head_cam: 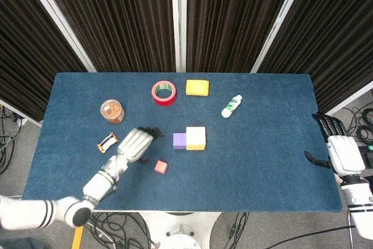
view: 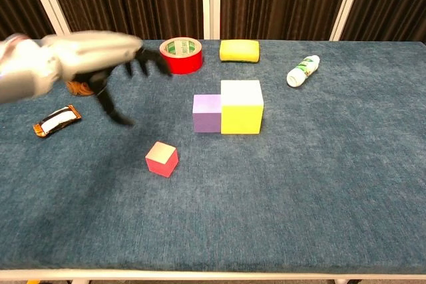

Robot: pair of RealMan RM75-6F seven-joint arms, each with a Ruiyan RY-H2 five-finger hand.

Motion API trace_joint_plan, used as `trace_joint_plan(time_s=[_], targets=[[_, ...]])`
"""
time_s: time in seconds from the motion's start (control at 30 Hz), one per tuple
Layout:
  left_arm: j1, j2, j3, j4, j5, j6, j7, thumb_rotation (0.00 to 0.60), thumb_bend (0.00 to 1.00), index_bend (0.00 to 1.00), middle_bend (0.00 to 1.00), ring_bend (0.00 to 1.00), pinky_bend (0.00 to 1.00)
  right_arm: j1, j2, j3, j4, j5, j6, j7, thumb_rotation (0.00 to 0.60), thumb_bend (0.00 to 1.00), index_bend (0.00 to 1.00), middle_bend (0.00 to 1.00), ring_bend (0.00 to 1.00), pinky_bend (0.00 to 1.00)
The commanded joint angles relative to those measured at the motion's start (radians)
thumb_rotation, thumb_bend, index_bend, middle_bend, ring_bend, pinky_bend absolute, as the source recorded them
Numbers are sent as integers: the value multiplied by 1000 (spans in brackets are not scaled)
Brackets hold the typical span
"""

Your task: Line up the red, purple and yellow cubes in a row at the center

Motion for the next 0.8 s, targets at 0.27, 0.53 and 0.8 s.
trace_joint_plan(time_s=[0.27,0.53,0.8], targets=[[6,-91,0,9,-52,-30,26,600,137,365,783,825,958,5,-3,-2,0,-4,-6,-1,600,151,0,37,0,0],[-4,-153,-17,42,-131,-32,76,600,197,400,913,935,1000,4,0,-3,3,-1,-7,4,600,150,0,38,0,0],[3,-189,-14,75,-161,-21,100,600,251,470,962,978,1000,5,-2,-2,8,3,-9,10,600,149,0,40,0,0]])
